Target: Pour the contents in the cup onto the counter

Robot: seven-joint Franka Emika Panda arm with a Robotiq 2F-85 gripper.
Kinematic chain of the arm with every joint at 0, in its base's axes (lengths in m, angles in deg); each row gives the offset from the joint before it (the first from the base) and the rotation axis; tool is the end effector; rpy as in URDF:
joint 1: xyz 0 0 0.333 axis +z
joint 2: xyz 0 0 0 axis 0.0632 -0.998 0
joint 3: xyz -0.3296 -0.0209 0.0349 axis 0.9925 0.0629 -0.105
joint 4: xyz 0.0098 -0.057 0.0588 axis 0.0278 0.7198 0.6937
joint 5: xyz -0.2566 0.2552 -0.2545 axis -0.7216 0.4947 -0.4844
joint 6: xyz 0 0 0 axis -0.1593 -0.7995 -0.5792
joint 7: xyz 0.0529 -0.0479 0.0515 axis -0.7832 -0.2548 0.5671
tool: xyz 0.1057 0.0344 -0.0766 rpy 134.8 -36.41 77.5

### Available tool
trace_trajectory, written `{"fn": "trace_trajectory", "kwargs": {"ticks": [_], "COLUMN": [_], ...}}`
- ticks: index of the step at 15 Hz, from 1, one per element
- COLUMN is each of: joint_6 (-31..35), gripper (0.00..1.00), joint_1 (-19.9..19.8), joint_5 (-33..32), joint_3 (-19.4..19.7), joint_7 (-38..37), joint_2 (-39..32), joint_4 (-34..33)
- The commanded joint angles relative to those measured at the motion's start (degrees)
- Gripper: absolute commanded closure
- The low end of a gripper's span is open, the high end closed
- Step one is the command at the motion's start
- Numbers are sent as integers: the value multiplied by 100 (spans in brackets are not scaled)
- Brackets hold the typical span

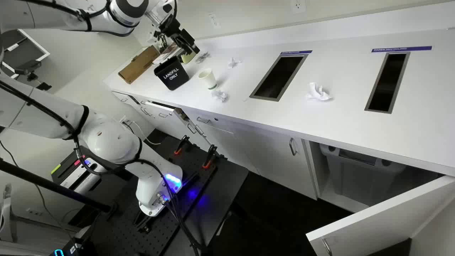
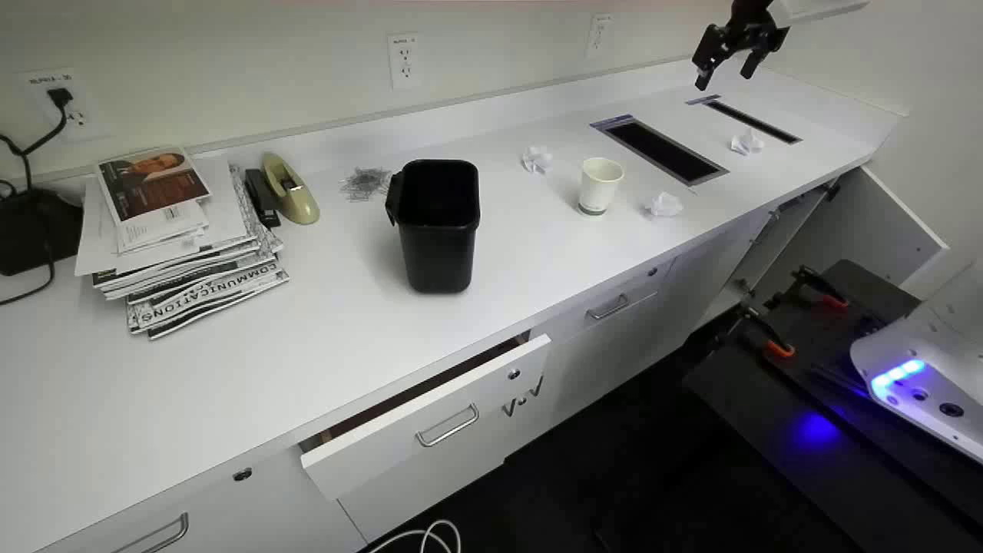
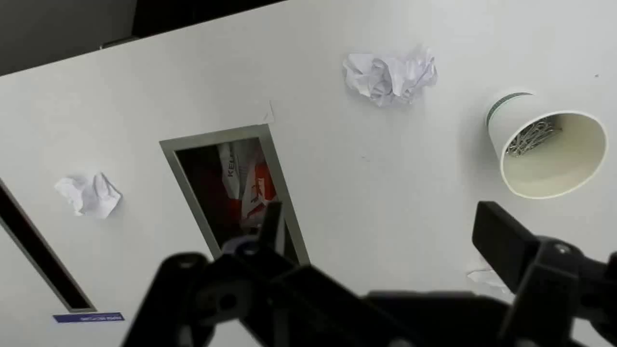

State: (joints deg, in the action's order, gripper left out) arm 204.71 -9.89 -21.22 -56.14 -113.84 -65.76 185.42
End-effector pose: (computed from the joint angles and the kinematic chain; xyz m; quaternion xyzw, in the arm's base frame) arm 0.5048 0.0399 0.4296 0.9840 -0.1273 0.0877 0.0889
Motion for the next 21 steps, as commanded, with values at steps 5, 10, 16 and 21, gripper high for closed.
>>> {"fn": "trace_trajectory", "kwargs": {"ticks": [5, 10, 16, 21], "joint_6": [-24, -24, 872, 1551], "gripper": [0, 0, 0, 0], "joint_1": [174, 174, 543, 794], "joint_5": [-61, -61, 64, 412], "joint_3": [162, 162, 248, 535], "joint_7": [-44, -44, 877, 2221], "joint_2": [-12, -12, -675, -1630], "joint_4": [-13, -13, -220, -515]}}
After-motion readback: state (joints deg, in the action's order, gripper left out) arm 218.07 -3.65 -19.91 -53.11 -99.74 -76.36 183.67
